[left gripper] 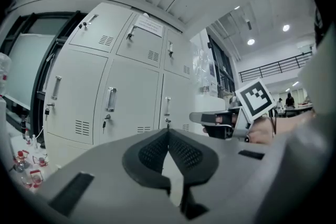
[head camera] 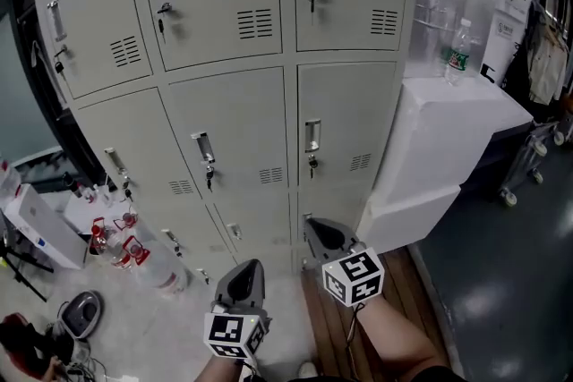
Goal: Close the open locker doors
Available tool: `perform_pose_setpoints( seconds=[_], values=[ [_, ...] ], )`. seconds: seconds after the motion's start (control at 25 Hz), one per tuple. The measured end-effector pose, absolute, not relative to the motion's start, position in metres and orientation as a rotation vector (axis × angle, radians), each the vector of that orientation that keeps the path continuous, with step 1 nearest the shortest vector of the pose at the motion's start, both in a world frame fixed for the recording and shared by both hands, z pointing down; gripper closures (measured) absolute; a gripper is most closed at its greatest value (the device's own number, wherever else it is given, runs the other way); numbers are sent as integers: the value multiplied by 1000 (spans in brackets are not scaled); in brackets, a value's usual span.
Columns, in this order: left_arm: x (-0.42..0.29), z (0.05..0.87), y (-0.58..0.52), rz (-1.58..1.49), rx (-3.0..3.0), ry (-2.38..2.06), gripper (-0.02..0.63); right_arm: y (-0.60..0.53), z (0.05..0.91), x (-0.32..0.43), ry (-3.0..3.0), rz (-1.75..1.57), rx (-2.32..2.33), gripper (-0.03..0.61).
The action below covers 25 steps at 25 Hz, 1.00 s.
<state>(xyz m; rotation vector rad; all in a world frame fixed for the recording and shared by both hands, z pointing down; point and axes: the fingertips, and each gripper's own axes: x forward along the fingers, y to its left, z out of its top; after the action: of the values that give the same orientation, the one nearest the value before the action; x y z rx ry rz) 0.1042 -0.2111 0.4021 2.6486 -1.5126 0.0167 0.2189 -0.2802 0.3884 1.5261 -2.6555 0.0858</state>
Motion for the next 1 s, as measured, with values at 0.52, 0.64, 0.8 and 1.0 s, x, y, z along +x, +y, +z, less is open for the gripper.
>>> perform_pose_setpoints(
  seconds=[0.52,0.64,0.8,1.0],
  values=[
    [24,418,-151,86,2527,-1671,610,-241,413,133,-2761,181,1384,577],
    [-4,416,-133,78,2519,-1697,610,-219,416,109,-2752,184,1378,578],
    [-33,410,-108,54,2534,-1680,610,-186,413,88,-2724,177,1418,577],
    [-57,403,-79,15,2568,-1629,610,-143,408,75,-2676,171,1496,578]
  ],
)
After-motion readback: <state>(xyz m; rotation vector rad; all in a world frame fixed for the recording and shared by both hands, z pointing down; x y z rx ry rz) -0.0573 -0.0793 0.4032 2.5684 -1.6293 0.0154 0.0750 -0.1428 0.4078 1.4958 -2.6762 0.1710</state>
